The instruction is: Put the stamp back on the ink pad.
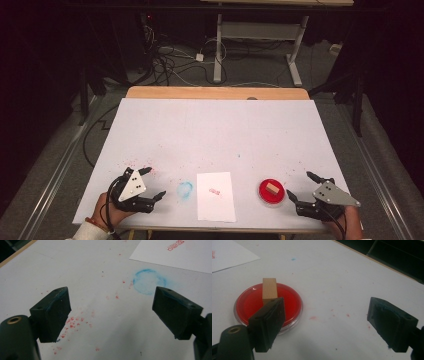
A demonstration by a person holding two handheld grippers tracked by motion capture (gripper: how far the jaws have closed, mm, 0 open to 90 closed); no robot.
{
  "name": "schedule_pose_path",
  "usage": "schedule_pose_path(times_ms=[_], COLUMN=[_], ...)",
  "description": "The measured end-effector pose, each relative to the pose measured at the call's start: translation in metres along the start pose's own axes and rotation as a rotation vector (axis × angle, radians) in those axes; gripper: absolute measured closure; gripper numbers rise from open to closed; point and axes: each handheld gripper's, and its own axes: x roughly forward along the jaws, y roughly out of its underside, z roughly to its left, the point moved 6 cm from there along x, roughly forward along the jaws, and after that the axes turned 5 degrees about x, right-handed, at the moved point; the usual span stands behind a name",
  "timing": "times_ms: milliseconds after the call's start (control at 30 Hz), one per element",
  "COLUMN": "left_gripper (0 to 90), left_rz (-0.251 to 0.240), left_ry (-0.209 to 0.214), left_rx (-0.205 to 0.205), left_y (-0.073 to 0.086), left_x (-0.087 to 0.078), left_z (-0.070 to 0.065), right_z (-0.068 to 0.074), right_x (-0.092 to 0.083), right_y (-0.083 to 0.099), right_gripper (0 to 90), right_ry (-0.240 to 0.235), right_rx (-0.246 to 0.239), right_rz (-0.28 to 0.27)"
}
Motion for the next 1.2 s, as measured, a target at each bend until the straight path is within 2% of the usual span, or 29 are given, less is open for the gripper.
schedule_pose_path(times_ms=[700,1200], left_gripper=[14.3,14.3], left_rz=[0.003,0.006], left_ry=[-0.003,0.0], left_rx=[-0.001,-0.009], left_y=[0.0006,0.0015], left_x=[0.0002,0.0008], left_z=[0.0006,0.0027], right_z=[0.0011,0.001], right_x=[-0.0024,-0.0013], right_y=[-0.006,-0.0046], right_gripper=[15.4,15.4], right_ry=[0.012,0.013], right_rx=[-0.014,-0.021], right_rz=[-0.02,-0.011])
